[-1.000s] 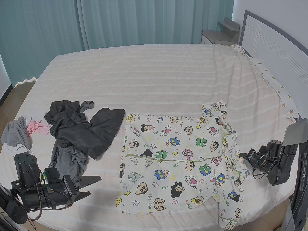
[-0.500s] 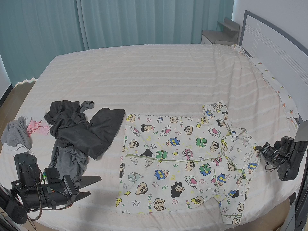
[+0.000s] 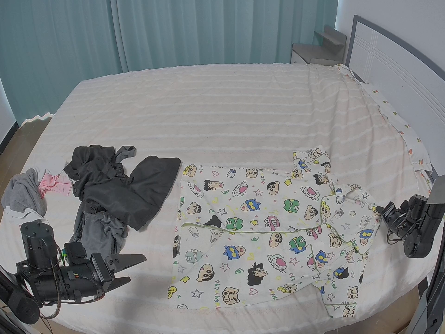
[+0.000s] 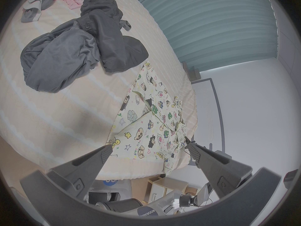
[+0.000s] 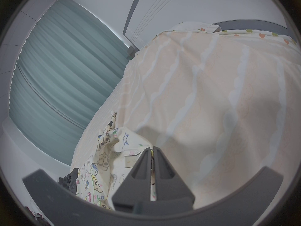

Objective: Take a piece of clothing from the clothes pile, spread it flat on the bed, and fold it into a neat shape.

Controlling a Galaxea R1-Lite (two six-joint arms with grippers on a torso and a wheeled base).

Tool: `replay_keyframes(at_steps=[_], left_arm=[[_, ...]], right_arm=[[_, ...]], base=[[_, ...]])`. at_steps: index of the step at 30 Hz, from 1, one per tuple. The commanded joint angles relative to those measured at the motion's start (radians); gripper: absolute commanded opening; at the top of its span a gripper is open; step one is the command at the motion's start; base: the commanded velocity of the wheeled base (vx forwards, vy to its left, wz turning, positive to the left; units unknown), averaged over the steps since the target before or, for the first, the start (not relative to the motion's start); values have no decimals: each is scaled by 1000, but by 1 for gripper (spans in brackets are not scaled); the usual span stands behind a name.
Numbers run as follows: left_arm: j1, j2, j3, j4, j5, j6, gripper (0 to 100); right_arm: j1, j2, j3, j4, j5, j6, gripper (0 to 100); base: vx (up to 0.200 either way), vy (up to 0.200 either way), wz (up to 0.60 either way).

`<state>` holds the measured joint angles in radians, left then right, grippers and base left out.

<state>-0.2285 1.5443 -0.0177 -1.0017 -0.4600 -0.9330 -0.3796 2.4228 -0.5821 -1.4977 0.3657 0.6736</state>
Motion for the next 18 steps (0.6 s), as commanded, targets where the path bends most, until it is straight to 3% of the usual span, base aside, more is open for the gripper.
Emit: replay_keyframes(at_steps=[1, 18], left_arm=[[0, 0, 12, -2, 0, 0, 100], [0, 2, 12, -2, 1, 0, 100]], right_arm=[[-25, 7, -16, 0, -1, 0, 0], [-81, 1, -22, 2, -11, -2, 0]], base=[[0, 0, 0], [0, 0, 0]])
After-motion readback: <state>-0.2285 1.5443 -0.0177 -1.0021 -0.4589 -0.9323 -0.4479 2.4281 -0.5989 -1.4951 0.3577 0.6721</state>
